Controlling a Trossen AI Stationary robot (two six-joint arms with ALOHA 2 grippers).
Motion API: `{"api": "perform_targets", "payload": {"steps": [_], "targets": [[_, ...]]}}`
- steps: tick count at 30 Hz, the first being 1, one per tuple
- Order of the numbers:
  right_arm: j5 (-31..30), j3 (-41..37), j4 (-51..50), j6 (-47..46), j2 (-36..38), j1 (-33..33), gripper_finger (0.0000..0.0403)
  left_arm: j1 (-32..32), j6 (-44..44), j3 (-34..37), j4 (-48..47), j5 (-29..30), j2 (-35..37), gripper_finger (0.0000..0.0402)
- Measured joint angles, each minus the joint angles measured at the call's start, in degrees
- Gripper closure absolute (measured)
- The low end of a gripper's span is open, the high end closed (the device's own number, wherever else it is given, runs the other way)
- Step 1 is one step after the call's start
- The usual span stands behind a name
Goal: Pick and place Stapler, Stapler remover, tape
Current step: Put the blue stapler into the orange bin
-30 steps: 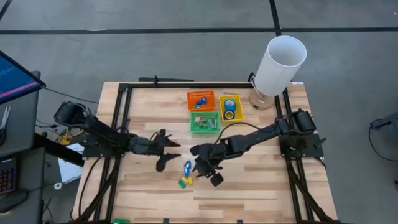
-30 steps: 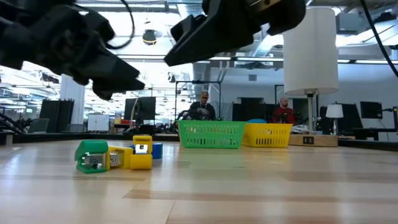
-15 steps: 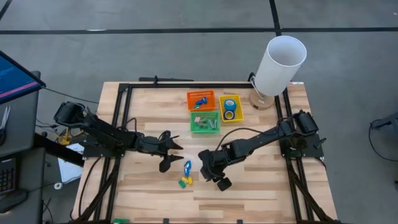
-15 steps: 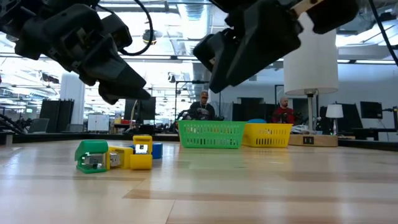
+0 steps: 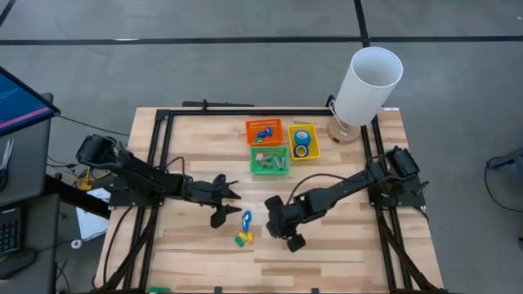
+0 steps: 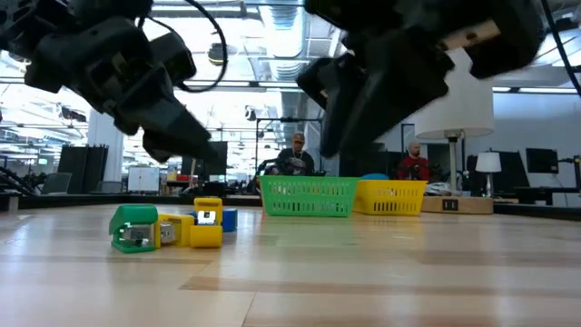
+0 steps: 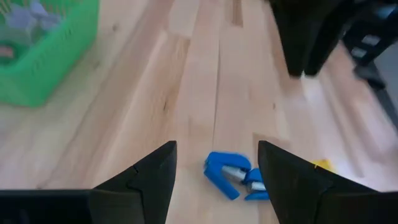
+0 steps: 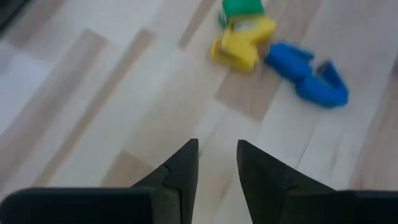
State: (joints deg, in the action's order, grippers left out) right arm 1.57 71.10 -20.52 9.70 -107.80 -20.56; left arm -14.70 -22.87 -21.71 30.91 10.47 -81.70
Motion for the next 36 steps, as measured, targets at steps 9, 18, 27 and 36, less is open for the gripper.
{"api": "perform_targets", "payload": {"steps": [9, 18, 27, 36], "targets": [[-5.01, -13.33, 9.85, -6.1, 9.1, 0.18, 0.0302, 0.24, 2.29, -6.89, -0.8, -8.45, -9.16, 0.0188], [-5.03, -19.95, 15.46, -11.54, 14.12, -0.05, 0.0302, 1.46, -0.48, -8.14, -8.96, -5.71, -6.88, 0.0188], [-4.81, -19.9, 16.63, -11.92, 13.87, -0.07, 0.0302, 3.92, -3.1, -11.41, -12.98, -7.5, -13.37, 0.0188], [-4.62, -19.9, 16.34, -11.85, 13.85, -0.13, 0.0302, 5.75, -5.09, -12.12, -12.82, -15.21, -14.08, 0.0188]]}}
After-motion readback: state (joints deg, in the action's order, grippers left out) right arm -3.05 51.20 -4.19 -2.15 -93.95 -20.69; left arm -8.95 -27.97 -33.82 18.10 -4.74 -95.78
